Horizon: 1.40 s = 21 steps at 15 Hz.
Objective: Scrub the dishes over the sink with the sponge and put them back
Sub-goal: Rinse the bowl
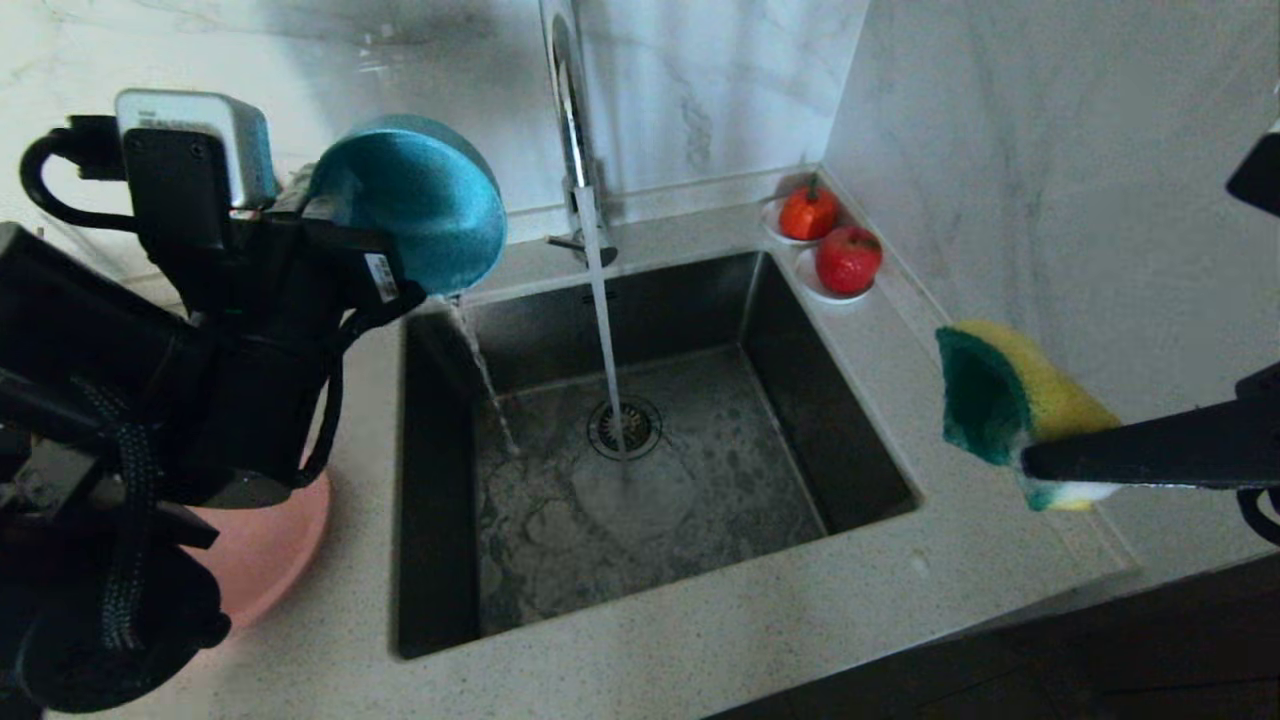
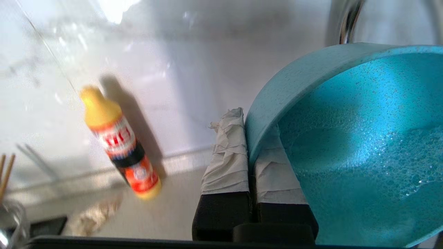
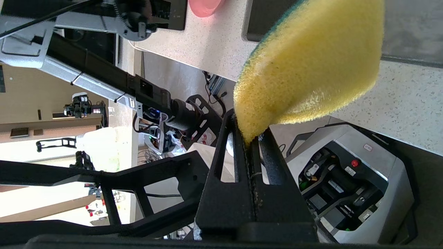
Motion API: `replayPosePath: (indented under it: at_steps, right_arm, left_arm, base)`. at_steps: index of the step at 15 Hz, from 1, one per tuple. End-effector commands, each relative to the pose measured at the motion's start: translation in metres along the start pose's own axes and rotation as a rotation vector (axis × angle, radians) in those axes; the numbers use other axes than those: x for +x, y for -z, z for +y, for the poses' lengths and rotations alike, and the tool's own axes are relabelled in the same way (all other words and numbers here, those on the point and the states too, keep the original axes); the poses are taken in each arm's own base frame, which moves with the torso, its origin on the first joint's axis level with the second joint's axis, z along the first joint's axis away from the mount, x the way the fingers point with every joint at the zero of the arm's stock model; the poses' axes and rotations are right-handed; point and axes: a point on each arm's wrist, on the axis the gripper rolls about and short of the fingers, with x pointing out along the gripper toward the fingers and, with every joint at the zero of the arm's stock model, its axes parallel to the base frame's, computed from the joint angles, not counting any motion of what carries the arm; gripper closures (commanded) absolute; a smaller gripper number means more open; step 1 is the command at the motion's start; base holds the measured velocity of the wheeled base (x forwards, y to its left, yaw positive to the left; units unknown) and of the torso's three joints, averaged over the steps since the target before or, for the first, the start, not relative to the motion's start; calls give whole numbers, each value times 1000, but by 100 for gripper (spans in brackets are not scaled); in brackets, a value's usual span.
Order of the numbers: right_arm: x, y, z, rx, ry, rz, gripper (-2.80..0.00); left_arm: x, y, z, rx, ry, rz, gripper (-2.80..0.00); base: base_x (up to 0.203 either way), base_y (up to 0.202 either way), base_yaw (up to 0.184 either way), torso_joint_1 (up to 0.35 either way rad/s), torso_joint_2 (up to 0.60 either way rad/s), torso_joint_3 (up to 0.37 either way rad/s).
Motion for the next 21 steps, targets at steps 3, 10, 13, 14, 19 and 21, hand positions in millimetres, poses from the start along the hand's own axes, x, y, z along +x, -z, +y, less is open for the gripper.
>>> replayPosePath:
  at_steps: [3,10,13,14,19,21]
  right_arm:
    - [-1,0,1,2,-4,0,0]
    - [0,0,1,1,-3,1,0]
    - [-1,-1,1,0,-4,0,0]
    - [-1,-1,1,0,-4,0,0]
    - [0,0,0,2,-2,3,0]
    - [1,0,0,5,-1,5,0]
  left_arm:
    - [1,-25,12,-34,-39,-77,0]
    - [3,-43,20,-62,-50,-142,0]
    - [2,-48,23,-54,-48,-161,0]
    - [3,-48,23,-54,-48,-160,0]
    - [2,-38,19,-47,-53,-118,0]
    - [2,-15,9,-16,-103,-8,0]
  base:
    - [0,0,0,0,0,0]
    - [0,0,0,0,0,0]
    - [0,0,0,0,0,0]
    - [0,0,0,0,0,0]
    - [0,0,0,0,0,0]
    - [0,0,0,0,0,0]
